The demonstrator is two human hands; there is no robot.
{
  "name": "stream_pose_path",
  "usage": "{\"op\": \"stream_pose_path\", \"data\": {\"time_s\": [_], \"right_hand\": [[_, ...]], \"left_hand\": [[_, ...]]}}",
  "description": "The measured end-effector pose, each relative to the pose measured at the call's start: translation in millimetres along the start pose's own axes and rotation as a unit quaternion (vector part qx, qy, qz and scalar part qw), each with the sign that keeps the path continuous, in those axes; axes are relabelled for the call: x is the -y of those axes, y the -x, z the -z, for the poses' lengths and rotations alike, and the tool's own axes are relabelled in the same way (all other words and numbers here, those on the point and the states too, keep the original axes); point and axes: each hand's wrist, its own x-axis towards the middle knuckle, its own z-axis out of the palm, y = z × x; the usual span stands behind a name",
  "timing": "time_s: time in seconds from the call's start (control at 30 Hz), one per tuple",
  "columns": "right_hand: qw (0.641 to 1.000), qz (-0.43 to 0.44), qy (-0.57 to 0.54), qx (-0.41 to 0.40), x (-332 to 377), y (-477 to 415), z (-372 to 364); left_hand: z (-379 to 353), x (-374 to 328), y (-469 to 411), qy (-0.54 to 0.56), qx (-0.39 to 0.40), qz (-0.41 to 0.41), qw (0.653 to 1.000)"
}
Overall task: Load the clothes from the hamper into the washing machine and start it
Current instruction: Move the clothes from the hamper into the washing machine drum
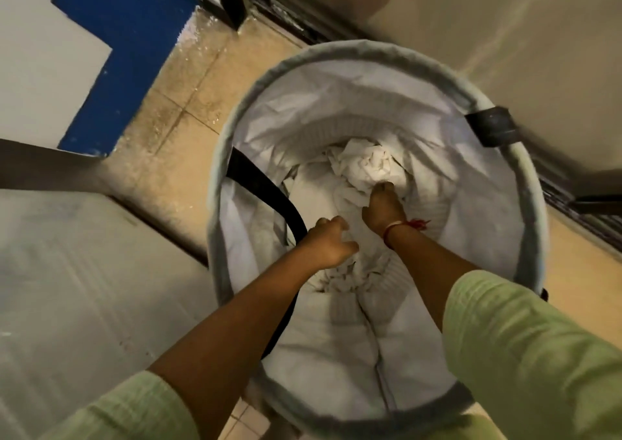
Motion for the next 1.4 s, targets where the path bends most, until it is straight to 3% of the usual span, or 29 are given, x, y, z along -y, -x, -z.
{"op": "stream_pose_path", "data": {"time_s": [0.17, 0.4, 0.57, 0.7, 0.77, 0.8, 0.9, 0.93, 0.97, 1.1, 1.2, 1.3, 1.4], "right_hand": [[0.998, 0.038, 0.057, 0.008, -4, 26, 23], [0.991, 0.034, 0.123, 0.048, -14, -26, 8], [0.992, 0.015, 0.072, -0.107, -14, -20, -10], [0.978, 0.026, -0.062, -0.198, 10, 48, 14], [0.962, 0.039, -0.147, -0.228, 31, 100, 33], [0.951, 0.054, -0.187, -0.241, 42, 130, 46], [0.93, 0.092, -0.262, -0.242, 70, 217, 78], [0.928, 0.108, -0.268, -0.235, 78, 241, 85], [0.926, 0.129, -0.27, -0.229, 86, 268, 95], [0.931, 0.184, -0.234, -0.211, 105, 344, 123], [0.919, 0.208, -0.282, -0.183, 113, 382, 152], [0.876, 0.195, -0.404, -0.177, 122, 418, 188], [0.817, 0.138, -0.521, -0.204, 126, 456, 223]], "left_hand": [[3, -17, 40, 0.087, -0.052, -0.047, 0.994], [-8, 14, 11, 0.117, -0.1, -0.017, 0.988], [-34, 20, 3, 0.143, -0.09, -0.022, 0.985], [-32, 7, 28, 0.269, -0.08, -0.003, 0.96], [-24, -7, 50, 0.363, -0.094, 0.035, 0.926], [-18, -13, 64, 0.441, -0.093, 0.066, 0.89], [2, -28, 106, 0.678, -0.027, 0.144, 0.72], [5, -27, 113, 0.713, -0.008, 0.15, 0.685], [14, -31, 131, 0.724, 0.003, 0.141, 0.676], [40, -57, 203, 0.697, -0.008, 0.115, 0.708], [57, -76, 253, 0.669, -0.018, 0.09, 0.737], [78, -94, 307, 0.661, -0.024, 0.024, 0.75], [107, -108, 382, 0.551, -0.036, -0.015, 0.833]]}}
